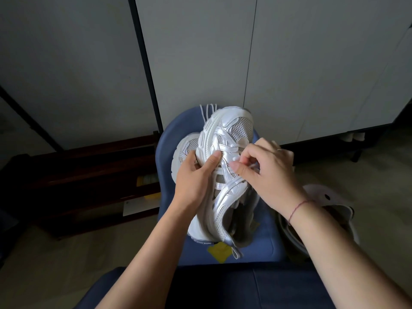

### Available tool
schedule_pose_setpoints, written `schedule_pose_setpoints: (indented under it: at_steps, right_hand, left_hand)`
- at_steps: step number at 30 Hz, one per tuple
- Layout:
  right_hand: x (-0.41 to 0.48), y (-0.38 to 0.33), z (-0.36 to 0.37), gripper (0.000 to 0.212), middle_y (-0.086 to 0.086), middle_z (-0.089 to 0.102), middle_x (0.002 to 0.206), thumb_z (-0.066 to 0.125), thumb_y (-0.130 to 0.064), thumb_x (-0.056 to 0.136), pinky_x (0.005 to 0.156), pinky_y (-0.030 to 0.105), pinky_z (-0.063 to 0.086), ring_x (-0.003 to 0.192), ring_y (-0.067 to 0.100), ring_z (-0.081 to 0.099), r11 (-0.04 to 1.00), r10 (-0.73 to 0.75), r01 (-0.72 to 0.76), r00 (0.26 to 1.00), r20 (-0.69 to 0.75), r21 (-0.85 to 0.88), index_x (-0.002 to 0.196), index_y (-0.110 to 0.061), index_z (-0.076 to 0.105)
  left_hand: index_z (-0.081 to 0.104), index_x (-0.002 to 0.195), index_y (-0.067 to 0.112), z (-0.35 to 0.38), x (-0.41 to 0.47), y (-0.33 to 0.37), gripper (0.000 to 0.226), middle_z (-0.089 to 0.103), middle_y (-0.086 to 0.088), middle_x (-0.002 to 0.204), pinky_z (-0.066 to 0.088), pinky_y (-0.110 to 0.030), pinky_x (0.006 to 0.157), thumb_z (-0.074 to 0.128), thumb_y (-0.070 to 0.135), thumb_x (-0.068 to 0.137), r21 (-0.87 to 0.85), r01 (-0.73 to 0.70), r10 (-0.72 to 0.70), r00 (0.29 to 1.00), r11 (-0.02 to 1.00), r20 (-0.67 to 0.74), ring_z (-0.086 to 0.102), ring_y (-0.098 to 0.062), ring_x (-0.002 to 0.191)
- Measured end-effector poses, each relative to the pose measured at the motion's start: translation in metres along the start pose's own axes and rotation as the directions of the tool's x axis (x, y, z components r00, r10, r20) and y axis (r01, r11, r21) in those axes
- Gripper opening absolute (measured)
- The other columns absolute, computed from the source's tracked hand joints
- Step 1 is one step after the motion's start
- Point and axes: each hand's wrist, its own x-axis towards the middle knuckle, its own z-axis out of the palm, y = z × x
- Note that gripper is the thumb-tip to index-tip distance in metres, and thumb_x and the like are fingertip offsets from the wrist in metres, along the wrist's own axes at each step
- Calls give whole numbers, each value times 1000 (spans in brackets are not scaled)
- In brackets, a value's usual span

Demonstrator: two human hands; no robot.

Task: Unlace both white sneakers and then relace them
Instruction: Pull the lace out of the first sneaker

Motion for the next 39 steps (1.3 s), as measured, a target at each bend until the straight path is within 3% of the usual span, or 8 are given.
schedule_pose_setpoints:
  at_steps: [5, 9, 11, 15, 21, 26, 33, 39]
  right_hand:
    - [3, 4, -2, 27, -11, 45, 65, 56, -43, 84, 68, 22, 38, 65, 3, 44, 961, 22, -34, 999, 45, 275, 65, -26, 47]
    - [9, 17, -23, 27, -10, 46, 56, 64, -40, 79, 58, 13, 32, 54, 0, 39, 438, 485, -279, 874, 37, 855, 61, -20, 57]
    - [11, 33, -28, 33, -14, 45, 50, 62, -40, 81, 59, 16, 31, 54, 2, 38, 329, 647, -266, 762, -11, 906, 56, -19, 56]
    - [3, 44, -20, 17, -7, 50, 64, 57, -21, 93, 64, 27, 37, 65, 10, 45, 742, 525, -414, 848, -72, 528, 78, -14, 53]
    - [-3, 10, -5, 30, -8, 51, 72, 59, -51, 76, 67, 29, 42, 70, 11, 51, 976, 51, -50, 999, 2, 211, 69, -23, 55]
    - [-2, 2, -2, 31, -8, 44, 67, 60, -43, 80, 62, 18, 36, 63, 2, 43, 935, 37, -41, 999, 16, 352, 66, -17, 51]
    - [8, 34, -33, 33, -18, 44, 50, 55, -16, 94, 57, 12, 31, 54, -2, 36, 484, 600, -188, 782, -168, 854, 63, -22, 50]
    - [1, 24, -20, 14, -5, 55, 77, 59, -38, 83, 68, 14, 40, 69, 3, 49, 842, 254, -209, 967, -24, 497, 78, -24, 58]
  left_hand:
    - [65, 110, 18, -2, 0, 0, 26, 75, 2, 100, 56, -39, 89, 70, 32, 88, 13, -1, 1, 1000, 1000, -3, 72, -16, 93]
    - [65, 111, 21, -5, 2, 1, 27, 75, 3, 104, 55, -41, 92, 70, 33, 88, -28, 7, -8, 1000, 1000, -28, 71, -17, 97]
    - [65, 108, 24, -5, 3, 1, 24, 75, 4, 102, 54, -43, 93, 71, 34, 87, -19, 5, -6, 999, 1000, -34, 71, -16, 96]
    - [65, 104, 23, 0, 0, -1, 26, 75, 2, 99, 55, -46, 92, 72, 39, 85, 19, -4, 4, 1000, 1000, -9, 72, -18, 94]
    - [65, 103, 22, 4, 0, -3, 55, 74, -4, 102, 52, -54, 92, 76, 62, 66, 36, -1, 1, 1000, 999, 9, 70, -28, 98]
    - [66, 108, 21, 0, -1, 0, 45, 75, -1, 102, 53, -51, 93, 73, 51, 75, 23, -11, 11, 1000, 1000, 16, 71, -23, 97]
    - [64, 112, 20, -4, 1, 2, 26, 75, 3, 102, 55, -42, 93, 69, 31, 88, -69, 20, -21, 1000, 997, -12, 72, -16, 95]
    - [66, 111, 19, -3, 1, 1, 30, 75, 0, 102, 54, -47, 94, 72, 35, 86, -57, 11, -11, 1000, 998, -5, 72, -19, 96]
